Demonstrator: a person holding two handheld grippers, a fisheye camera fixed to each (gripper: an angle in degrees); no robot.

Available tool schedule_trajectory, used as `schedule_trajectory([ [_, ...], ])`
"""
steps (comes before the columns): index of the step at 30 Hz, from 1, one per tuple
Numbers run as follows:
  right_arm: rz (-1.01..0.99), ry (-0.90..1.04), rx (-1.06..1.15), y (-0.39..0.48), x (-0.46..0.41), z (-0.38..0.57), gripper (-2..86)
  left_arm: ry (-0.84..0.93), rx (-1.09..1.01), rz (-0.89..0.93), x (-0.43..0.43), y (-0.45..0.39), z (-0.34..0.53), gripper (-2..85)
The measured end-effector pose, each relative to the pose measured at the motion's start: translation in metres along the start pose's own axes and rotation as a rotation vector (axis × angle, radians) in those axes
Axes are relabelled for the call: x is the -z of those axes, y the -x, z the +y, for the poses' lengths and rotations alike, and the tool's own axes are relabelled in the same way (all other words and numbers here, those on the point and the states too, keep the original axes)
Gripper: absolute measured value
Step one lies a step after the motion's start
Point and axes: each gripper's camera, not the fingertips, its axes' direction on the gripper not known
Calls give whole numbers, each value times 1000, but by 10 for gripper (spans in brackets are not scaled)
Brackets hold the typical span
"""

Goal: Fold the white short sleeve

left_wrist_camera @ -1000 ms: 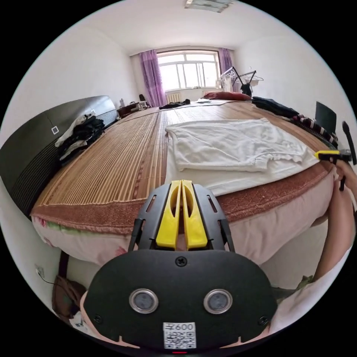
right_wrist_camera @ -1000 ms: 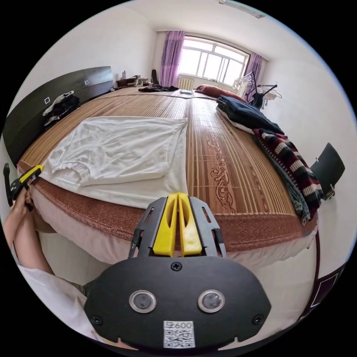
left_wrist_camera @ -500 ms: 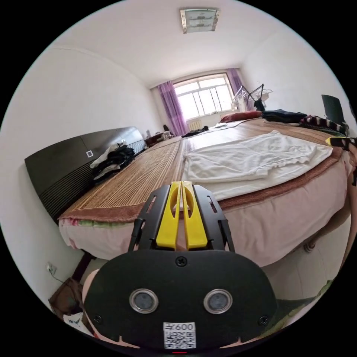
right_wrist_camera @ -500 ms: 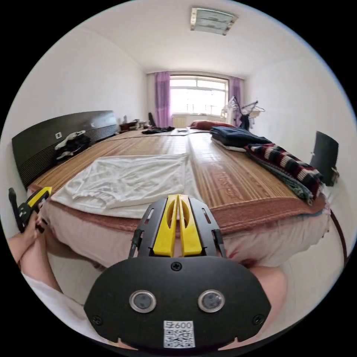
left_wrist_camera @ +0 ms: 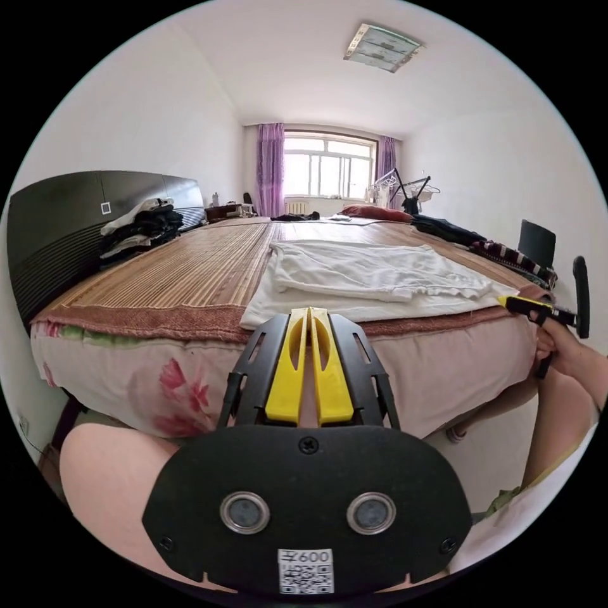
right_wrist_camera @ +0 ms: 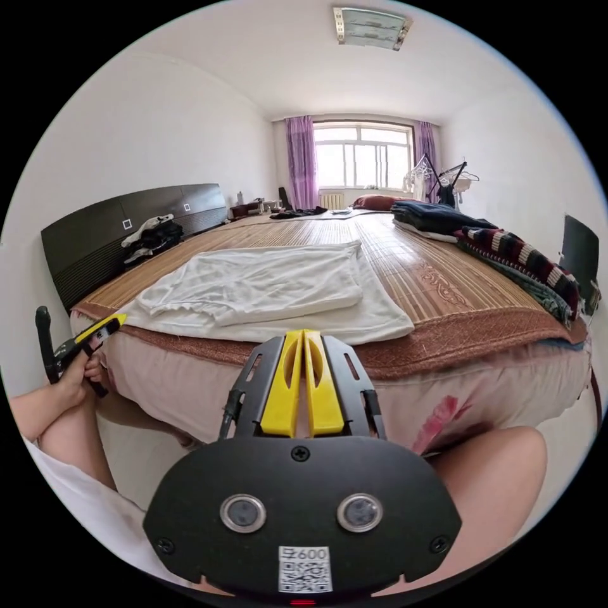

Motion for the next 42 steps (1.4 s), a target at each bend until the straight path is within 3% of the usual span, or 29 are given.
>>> schedule_trajectory([
  [4,-48,-145,-98,-8,18,25,-8,13,-40,-11,-1,-15,2,6],
  [10,120,-187,78,33,33,27,-8,-44,26,63,-4,-14,16,19],
  [15,60,-179,23,22,48,15,-8,8,-21,-109,5,-33,-13,126],
  [17,64,-187,56,23,54,11,-8,-27,37,-36,10,-14,-21,131],
  [19,65,-201,60,23,59,9,-8,67,226,66,-1,27,-28,137],
  [22,59,-216,31,19,67,3,-8,234,323,168,-28,54,-26,128],
  [30,66,-243,31,15,87,-21,-8,308,72,-11,-48,22,-15,85],
  [35,65,-242,28,10,100,-45,-8,239,189,57,-52,39,9,63],
  [40,55,-245,29,4,113,-69,-8,181,508,268,-66,102,49,36],
  [42,55,-245,21,3,118,-79,-8,140,716,450,-81,138,79,31],
])
